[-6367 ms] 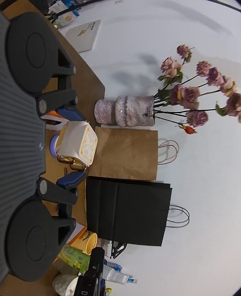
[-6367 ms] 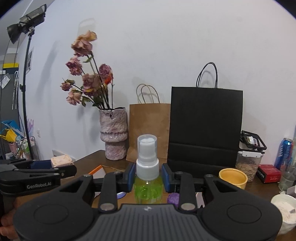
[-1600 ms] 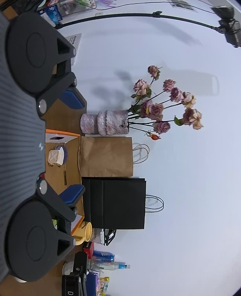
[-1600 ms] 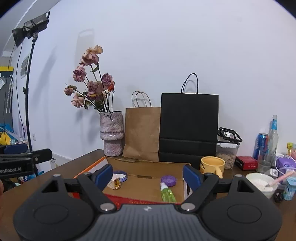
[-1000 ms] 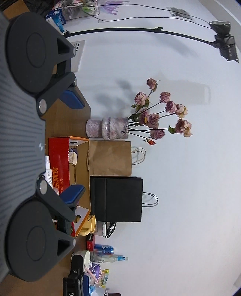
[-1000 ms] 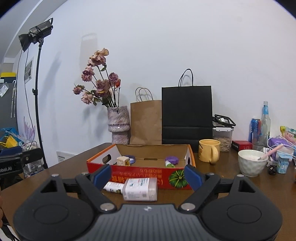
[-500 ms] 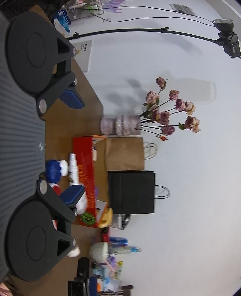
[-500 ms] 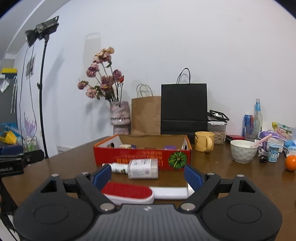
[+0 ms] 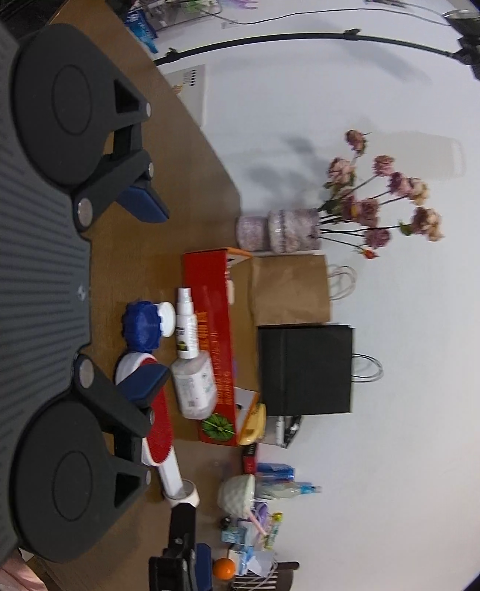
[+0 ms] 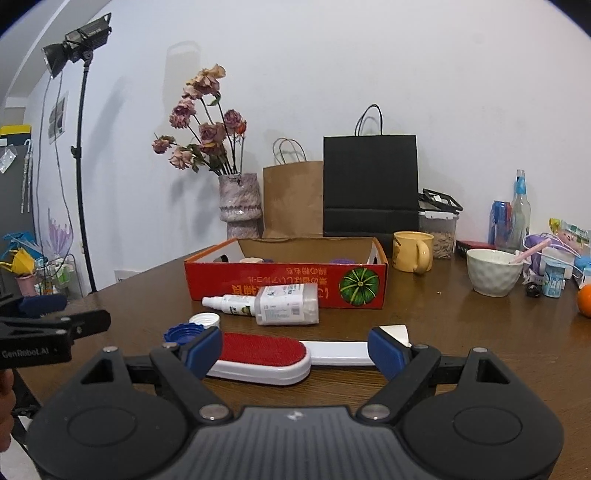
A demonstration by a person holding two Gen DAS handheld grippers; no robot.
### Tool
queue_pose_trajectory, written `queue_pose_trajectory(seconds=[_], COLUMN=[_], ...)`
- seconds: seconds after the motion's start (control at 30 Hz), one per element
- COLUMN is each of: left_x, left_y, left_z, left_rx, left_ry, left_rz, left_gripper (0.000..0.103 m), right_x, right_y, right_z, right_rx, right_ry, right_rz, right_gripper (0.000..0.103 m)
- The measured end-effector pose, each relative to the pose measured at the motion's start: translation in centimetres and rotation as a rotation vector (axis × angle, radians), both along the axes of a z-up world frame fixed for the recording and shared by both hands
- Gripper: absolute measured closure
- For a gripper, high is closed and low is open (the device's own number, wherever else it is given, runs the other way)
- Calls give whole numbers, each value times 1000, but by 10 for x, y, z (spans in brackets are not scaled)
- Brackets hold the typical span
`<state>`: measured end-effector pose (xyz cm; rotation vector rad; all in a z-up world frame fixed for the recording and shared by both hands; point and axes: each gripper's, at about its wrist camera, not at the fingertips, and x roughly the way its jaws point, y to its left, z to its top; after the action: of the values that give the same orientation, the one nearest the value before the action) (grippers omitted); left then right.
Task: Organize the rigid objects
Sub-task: 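Move both tools toward the blue cap and the white tape roll, then grasp the white tape roll with the right tool while the left tool grasps the blue cap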
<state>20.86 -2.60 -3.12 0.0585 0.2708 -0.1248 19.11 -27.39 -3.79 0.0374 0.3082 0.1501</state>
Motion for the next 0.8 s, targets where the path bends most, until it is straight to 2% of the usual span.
queue_pose_trajectory(seconds=[0.17, 0.43, 0.57, 0.67, 0.8], left_x=[24, 69, 91, 104, 116], left_y=[-5, -16, -22, -27, -34], left_z=[-7, -16, -20, -21, -22], left_rx=[0, -23, -15, -16, -16], left_ry=[64, 161, 185, 205, 225], left_rz=[3, 12, 11, -1, -20], left_gripper=[18, 32, 33, 33, 34], right_x=[21, 60, 79, 94, 108], right_y=[-10, -31, -39, -43, -49], right_z=[-4, -11, -15, -19, -23], right_rx=[-9, -10, -28, -37, -33], right_ry=[31, 103, 140, 174, 198], right_rz=[-41, -88, -103, -107, -106], right_gripper=[19, 25, 26, 35, 37])
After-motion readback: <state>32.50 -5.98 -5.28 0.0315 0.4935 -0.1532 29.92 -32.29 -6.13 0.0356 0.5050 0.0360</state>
